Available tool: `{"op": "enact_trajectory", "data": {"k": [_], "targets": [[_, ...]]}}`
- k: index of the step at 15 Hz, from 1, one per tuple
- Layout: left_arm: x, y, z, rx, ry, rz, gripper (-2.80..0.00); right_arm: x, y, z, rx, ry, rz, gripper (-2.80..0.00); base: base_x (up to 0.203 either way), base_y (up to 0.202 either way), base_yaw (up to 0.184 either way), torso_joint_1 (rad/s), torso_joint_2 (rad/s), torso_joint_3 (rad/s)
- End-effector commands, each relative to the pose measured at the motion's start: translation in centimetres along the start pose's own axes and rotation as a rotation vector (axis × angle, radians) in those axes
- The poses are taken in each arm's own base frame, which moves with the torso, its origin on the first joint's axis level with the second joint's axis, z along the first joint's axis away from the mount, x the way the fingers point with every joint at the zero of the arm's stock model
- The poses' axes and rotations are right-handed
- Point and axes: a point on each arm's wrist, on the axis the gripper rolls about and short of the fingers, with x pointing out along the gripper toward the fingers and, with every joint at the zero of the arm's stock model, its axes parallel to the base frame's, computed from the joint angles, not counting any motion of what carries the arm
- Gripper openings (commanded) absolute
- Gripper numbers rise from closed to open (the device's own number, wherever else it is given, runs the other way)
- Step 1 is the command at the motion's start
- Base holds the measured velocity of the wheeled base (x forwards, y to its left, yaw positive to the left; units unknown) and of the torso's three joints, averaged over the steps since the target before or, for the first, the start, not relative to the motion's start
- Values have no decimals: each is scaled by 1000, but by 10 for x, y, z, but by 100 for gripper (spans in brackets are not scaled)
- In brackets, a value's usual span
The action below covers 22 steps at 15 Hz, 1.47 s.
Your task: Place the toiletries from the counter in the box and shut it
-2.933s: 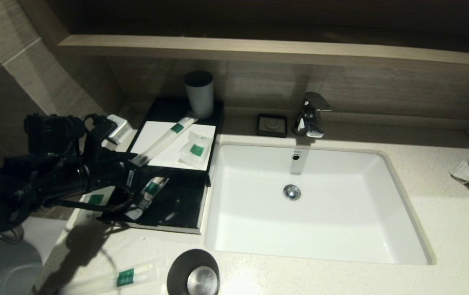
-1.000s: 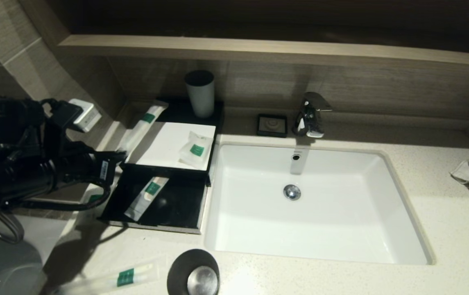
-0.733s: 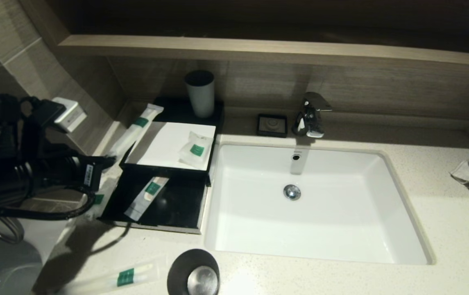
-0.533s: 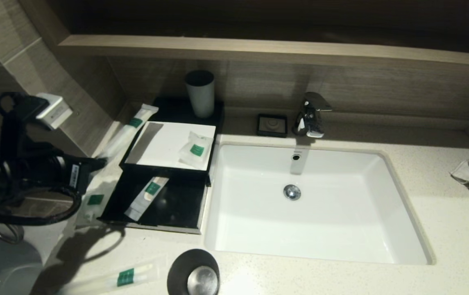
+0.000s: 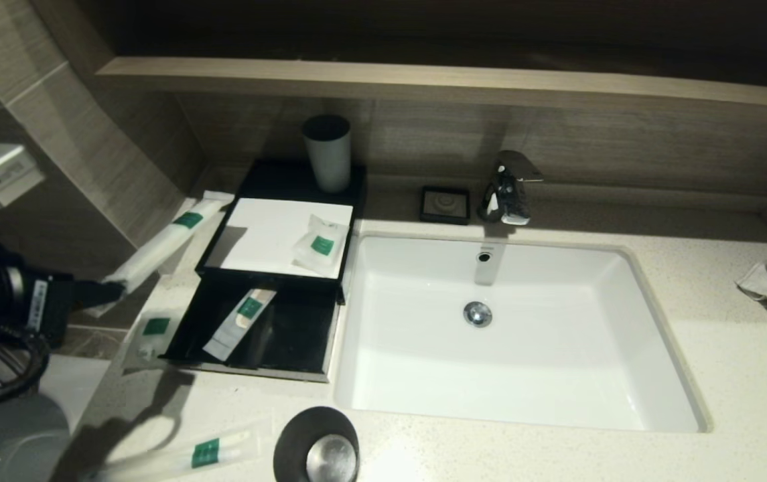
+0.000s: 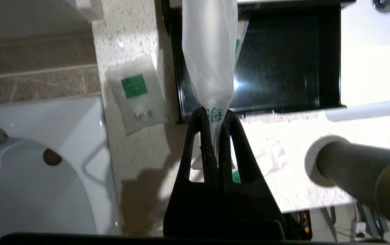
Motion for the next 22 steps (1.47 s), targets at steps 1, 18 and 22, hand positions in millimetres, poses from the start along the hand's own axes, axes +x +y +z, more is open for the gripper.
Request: {"op": "enact_trajectory", "data": {"k": [1,18,22], "targets": [[-23,-3,-8,2,-5,-6,-280,0,0,0,0,2,0,-280,0,0,0,0,0,0],[-24,-12,-45,-134,227,-60,-280,0,0,0,0,2,0,-280,0,0,0,0,0,0],[-17,-14,-44,-143,251,-71,-280,0,0,0,0,2,0,-280,0,0,0,0,0,0]]}}
